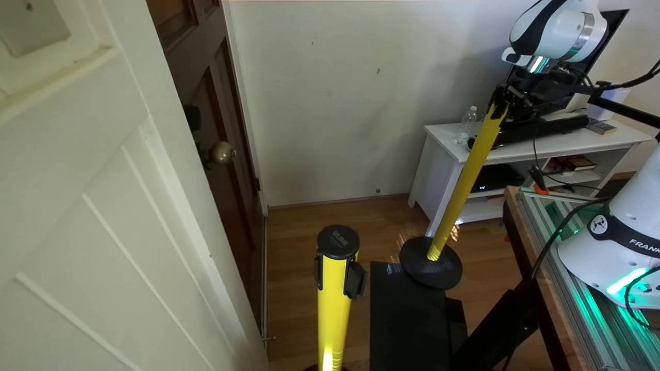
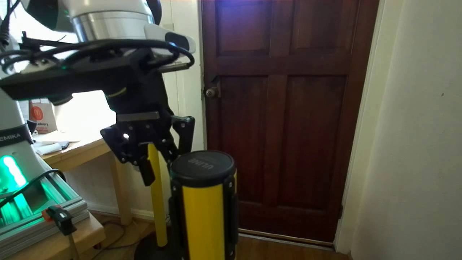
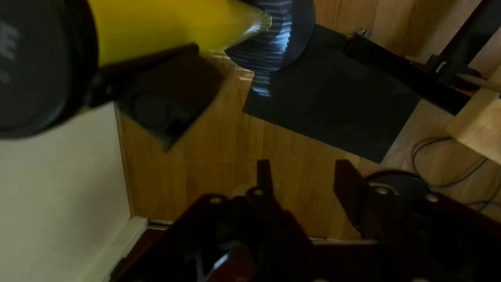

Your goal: Move the striped tape to the right

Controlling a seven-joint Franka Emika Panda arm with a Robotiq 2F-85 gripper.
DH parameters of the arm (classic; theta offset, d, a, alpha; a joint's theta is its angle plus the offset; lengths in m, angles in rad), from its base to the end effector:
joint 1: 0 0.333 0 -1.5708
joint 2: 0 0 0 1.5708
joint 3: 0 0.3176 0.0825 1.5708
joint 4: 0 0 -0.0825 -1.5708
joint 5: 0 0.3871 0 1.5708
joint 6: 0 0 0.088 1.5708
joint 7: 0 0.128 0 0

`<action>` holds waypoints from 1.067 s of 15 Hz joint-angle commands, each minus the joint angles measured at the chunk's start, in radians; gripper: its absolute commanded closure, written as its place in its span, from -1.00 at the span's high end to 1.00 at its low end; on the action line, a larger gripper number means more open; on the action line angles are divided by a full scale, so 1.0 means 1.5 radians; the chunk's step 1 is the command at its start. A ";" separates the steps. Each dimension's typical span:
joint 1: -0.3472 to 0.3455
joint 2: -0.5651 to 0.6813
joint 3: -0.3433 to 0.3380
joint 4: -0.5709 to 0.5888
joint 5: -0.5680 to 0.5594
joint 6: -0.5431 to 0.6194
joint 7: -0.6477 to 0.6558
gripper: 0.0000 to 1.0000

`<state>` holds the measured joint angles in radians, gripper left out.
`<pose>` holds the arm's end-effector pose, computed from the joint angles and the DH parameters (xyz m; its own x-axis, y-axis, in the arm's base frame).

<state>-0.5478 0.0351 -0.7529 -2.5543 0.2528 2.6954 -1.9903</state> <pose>0.1172 -0.4533 0.2474 0.8885 0.4553 0.0575 0.4442 -0.8848 0.1410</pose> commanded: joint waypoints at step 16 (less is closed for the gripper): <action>0.097 -0.237 0.215 -0.065 0.078 -0.428 0.354 1.00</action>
<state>-0.4112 -0.2334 -0.5052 -2.6442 0.2934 2.1062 -1.6550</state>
